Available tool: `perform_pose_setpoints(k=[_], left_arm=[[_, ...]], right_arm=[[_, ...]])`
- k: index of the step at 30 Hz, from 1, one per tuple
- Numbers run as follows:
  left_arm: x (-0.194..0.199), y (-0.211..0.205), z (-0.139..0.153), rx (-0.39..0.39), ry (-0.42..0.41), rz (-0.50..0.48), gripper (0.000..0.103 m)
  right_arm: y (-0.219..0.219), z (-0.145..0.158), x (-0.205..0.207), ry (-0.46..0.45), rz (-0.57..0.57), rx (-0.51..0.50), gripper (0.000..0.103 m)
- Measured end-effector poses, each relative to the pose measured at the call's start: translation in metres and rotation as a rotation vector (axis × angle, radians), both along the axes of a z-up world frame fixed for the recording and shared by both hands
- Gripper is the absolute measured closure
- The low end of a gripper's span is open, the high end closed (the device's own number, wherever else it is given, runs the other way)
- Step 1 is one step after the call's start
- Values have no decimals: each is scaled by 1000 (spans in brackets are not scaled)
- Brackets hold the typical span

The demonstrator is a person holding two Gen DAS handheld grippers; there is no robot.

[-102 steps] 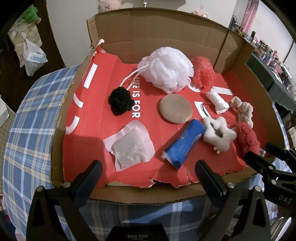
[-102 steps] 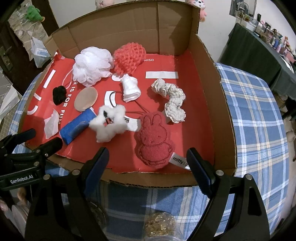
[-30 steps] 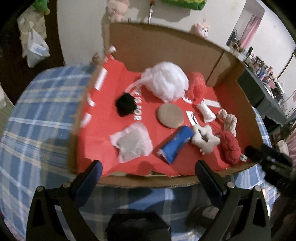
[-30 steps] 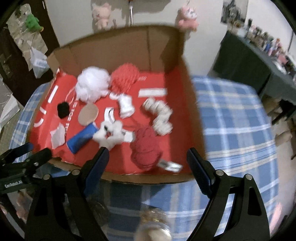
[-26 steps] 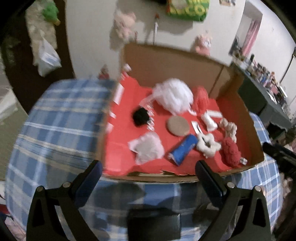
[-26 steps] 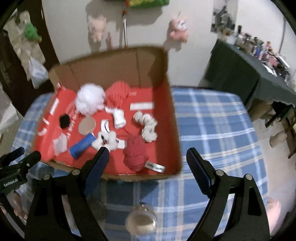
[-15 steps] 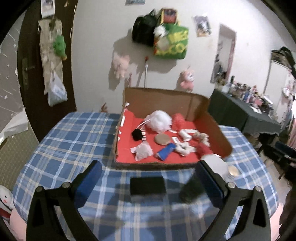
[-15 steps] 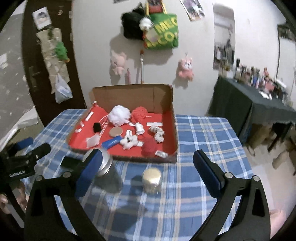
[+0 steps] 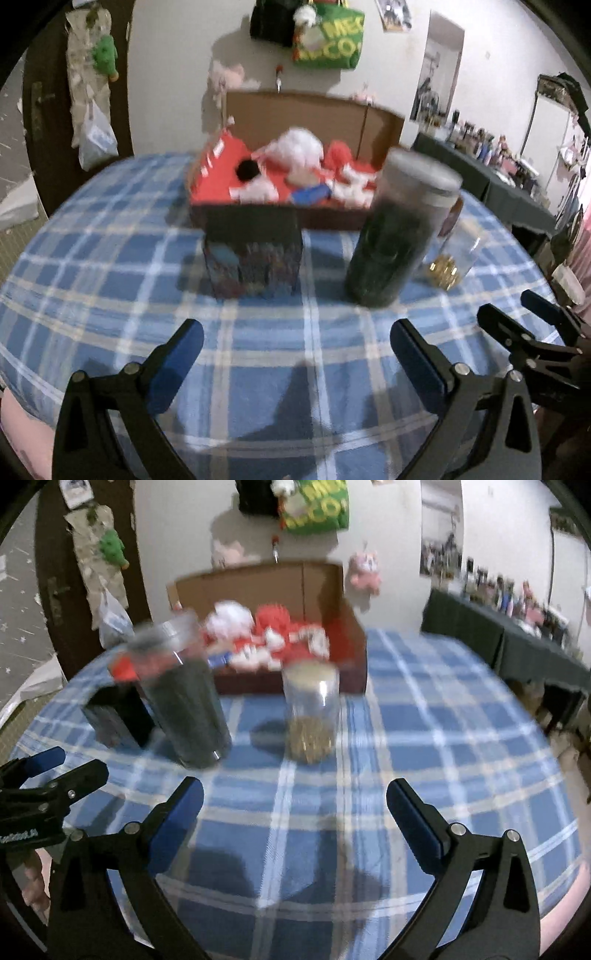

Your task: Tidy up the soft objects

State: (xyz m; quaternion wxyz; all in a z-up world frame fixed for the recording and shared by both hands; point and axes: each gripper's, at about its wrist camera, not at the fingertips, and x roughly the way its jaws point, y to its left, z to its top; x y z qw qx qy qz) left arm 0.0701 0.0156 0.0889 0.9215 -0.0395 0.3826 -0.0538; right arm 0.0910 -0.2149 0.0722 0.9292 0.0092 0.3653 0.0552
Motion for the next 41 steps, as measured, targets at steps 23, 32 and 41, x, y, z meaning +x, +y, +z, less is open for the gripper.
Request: perform_pose_setpoints(k=[23,32,41], left_arm=[[20,-14,-43,105,41,27,0],[18,-16,-43,114,34,32,0],[18,-16,-43,114,33,30,0]], right_arm=[[-6,-41,14,90,-55,-66,0],[-5,-41,14,89,-60,-69,0],[-5,-41,14,89,-59,-69,0]])
